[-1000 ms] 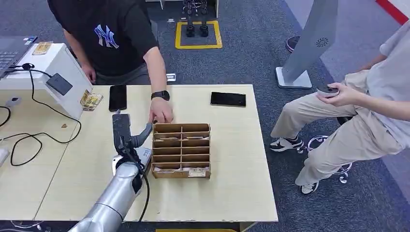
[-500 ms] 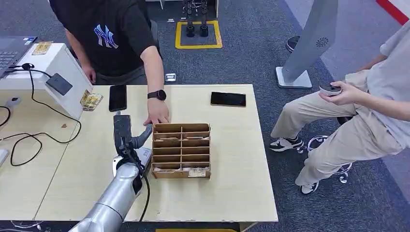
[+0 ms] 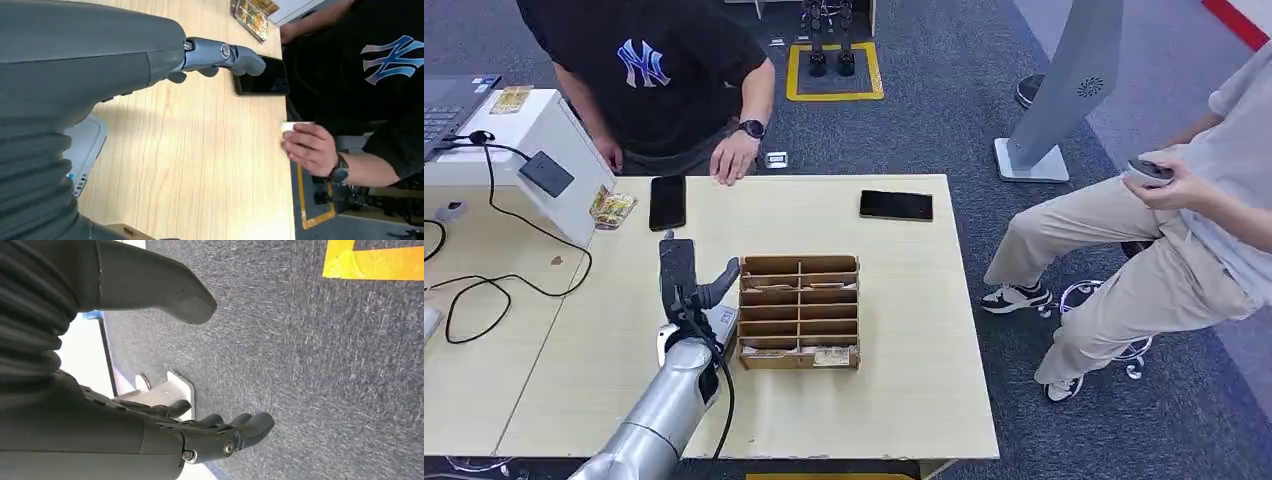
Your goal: Pass the card to the sensor for recognition and then transmit it.
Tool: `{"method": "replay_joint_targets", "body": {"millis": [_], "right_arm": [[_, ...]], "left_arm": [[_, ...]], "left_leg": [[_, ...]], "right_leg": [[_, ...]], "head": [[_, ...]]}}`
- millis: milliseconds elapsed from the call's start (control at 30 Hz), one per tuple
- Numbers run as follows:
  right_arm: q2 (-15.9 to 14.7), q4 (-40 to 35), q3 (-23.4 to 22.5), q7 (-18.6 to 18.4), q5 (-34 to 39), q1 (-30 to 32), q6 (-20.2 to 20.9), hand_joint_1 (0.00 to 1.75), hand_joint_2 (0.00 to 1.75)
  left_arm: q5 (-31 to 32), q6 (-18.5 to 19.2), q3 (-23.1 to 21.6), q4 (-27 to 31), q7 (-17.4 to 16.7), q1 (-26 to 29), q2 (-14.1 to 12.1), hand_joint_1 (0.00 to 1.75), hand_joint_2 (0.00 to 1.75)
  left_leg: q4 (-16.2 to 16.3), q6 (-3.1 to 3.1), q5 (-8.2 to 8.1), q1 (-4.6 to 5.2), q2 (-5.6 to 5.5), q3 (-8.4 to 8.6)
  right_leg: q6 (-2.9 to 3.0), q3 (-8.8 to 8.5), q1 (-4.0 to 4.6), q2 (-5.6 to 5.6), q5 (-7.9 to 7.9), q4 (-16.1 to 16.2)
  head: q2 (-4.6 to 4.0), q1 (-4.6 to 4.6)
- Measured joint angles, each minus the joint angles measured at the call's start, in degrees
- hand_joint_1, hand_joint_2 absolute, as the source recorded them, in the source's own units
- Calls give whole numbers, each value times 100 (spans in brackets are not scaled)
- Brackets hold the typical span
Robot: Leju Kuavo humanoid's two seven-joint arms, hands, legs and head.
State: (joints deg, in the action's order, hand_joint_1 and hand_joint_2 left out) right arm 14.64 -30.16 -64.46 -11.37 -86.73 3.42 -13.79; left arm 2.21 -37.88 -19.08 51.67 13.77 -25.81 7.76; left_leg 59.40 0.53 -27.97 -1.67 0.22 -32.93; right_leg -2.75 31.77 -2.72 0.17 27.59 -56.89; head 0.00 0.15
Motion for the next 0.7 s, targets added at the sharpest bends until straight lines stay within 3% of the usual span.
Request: {"method": "replay_joint_targets", "body": {"millis": [167, 433, 567, 700], "right_arm": [[0, 9, 15, 0, 0, 7, 6, 0, 175], [90, -168, 11, 9, 0, 108, 201, 0, 175], [192, -352, -15, 24, 0, 160, 313, 0, 175], [234, -474, -48, 35, 0, 181, 326, 0, 175]], "left_arm": [[-114, 151, 0, 462, 50, 237, -2, 0, 175], [-288, 480, -17, 1802, 61, 938, -77, 0, 175], [-593, 851, -79, 2508, 129, 1355, -175, 0, 175], [-651, 912, -142, 2958, 136, 1590, -260, 0, 175]], "left_leg": [[0, 0, 0, 0, 0, 0], [-1, 2, -3, 0, 0, -4], [-1, 2, -3, 0, 2, -4], [-1, 2, -3, 0, 2, -6]], "right_leg": [[0, 0, 0, 0, 0, 0], [-1, 4, 0, 0, 2, 0], [-1, 6, 0, 0, 2, 0], [-1, 8, 0, 0, 2, 1]], "head": [[0, 0], [0, 0], [0, 2], [-2, -2]]}}
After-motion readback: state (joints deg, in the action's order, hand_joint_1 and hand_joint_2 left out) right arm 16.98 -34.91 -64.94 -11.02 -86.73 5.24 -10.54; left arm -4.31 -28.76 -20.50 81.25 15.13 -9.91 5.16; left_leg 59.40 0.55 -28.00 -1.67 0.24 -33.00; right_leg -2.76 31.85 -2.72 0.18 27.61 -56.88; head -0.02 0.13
